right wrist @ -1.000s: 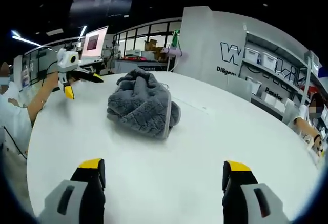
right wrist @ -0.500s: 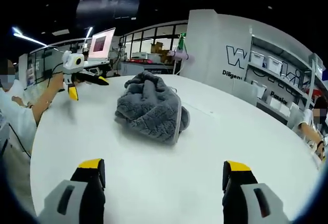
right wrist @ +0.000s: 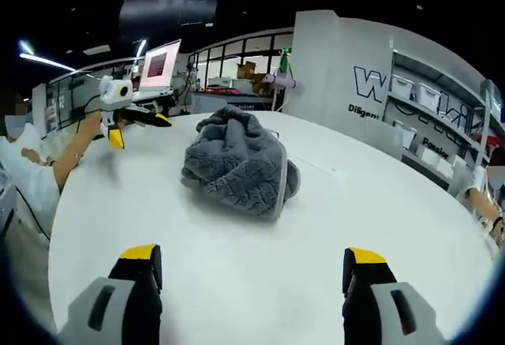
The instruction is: Fold the towel on the table until its edges align and the towel forms a compact rectangular stack.
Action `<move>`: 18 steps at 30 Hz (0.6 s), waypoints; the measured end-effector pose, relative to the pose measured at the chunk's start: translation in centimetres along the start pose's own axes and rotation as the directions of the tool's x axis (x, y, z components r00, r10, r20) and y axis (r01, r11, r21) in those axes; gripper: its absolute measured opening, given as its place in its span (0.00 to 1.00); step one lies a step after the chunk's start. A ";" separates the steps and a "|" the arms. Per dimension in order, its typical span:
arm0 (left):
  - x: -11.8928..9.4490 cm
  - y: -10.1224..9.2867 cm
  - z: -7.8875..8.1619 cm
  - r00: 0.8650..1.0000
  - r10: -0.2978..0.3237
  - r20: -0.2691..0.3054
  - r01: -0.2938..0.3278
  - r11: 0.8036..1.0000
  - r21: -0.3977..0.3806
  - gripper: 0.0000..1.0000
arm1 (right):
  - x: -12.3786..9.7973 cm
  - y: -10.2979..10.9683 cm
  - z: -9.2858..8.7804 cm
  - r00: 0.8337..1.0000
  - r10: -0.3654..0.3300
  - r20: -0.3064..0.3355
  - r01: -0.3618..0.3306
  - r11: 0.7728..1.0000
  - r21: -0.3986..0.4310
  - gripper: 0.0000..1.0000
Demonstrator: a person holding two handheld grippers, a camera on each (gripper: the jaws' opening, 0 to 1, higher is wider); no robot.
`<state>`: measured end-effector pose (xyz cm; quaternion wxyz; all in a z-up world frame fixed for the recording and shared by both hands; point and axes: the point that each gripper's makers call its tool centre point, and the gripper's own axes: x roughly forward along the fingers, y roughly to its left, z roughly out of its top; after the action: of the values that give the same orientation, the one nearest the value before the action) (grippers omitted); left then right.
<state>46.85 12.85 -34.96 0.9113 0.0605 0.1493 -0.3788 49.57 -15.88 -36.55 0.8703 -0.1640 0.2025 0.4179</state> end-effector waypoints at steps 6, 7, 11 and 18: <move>-0.3 -0.3 0.5 1.000 -0.010 0.019 0.010 1.000 0.004 1.00 | -0.1 -0.7 1.5 1.000 -0.006 0.013 0.006 1.000 -0.011 0.99; -0.4 -0.3 0.5 1.000 -0.011 0.021 0.011 1.000 0.005 1.00 | -0.1 -0.8 1.8 1.000 -0.004 0.021 0.005 1.000 -0.012 0.99; -0.7 -0.2 0.7 0.999 -0.012 0.035 0.012 1.000 0.001 1.00 | -0.2 -1.6 3.7 1.000 -0.001 0.028 0.002 1.000 -0.022 0.99; -0.8 -0.1 0.9 0.999 -0.010 0.043 0.010 1.000 0.004 1.00 | 0.8 -3.2 5.9 1.000 -0.003 0.013 0.004 0.999 -0.038 0.99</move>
<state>46.48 13.13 -33.89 0.9124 0.0532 0.1293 -0.3848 53.79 -14.57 -31.47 0.8691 -0.1781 0.1886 0.4212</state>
